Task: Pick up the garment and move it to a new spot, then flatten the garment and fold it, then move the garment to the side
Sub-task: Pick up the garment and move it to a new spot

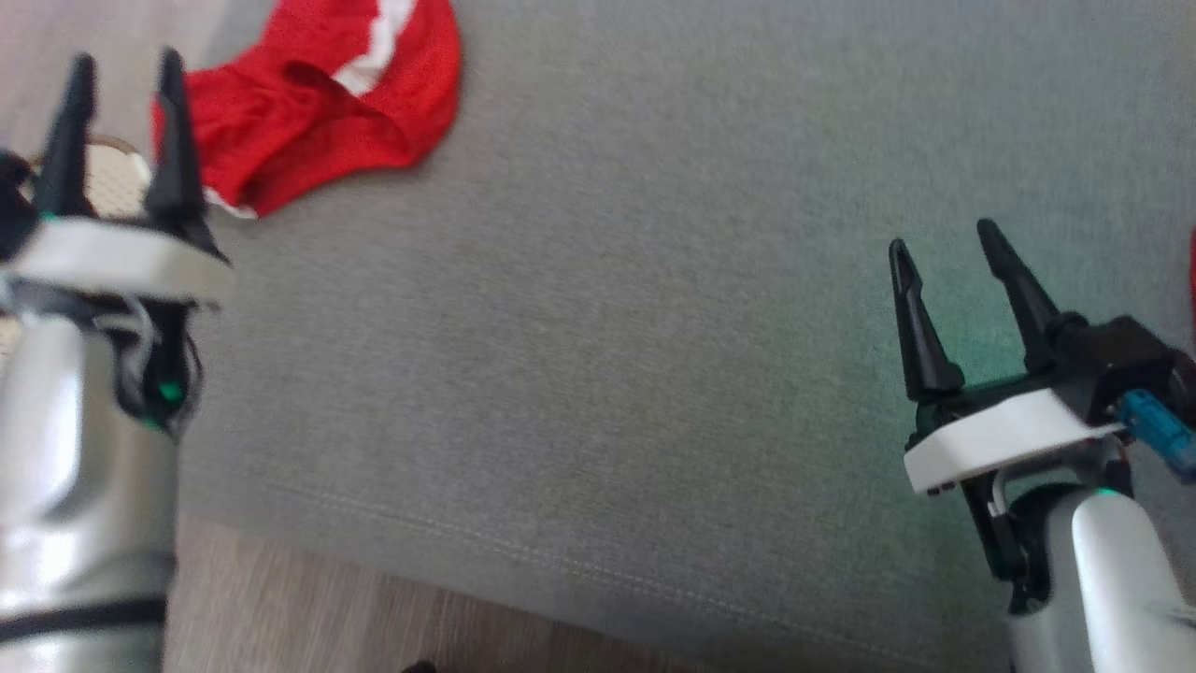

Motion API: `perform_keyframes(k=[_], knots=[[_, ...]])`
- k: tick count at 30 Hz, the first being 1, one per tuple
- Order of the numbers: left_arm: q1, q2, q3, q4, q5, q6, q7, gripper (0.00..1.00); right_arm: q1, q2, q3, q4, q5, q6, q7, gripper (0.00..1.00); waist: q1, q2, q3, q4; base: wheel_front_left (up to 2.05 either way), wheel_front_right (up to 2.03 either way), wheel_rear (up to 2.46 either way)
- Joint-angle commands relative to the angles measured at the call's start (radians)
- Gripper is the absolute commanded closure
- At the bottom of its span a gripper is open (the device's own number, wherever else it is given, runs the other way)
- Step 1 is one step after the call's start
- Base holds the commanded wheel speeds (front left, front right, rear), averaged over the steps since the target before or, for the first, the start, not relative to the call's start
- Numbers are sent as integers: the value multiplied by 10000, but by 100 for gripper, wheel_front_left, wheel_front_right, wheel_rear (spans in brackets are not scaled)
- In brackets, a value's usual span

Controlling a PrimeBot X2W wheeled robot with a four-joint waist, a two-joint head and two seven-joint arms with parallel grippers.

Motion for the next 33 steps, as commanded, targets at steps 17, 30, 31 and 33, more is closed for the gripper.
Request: perform_keyframes(k=[17, 30, 31, 33], knots=[[-3370, 1876, -2445, 5634, -2138, -346, 1109, 0, -862, -28, 485, -685, -341, -7, 146, 0, 0, 0, 1870, -1004, 0, 0, 0], [-3542, 2654, -4137, 6719, -3882, -348, 693, 100, -1008, -28, 497, -562, -165, -7, 13, 0, 0, 0, 1775, -1314, 0, 0, 0], [-3592, 2678, -4172, 6777, -3934, -348, 527, 100, -983, -28, 458, -551, -157, -7, 0, 0, 0, 0, 1719, -1299, 0, 0, 0], [-3694, 2755, -4225, 6841, -3981, -348, 229, 100, -924, -28, 386, -514, -126, -7, -39, 0, 0, 0, 1571, -1265, 0, 0, 0]])
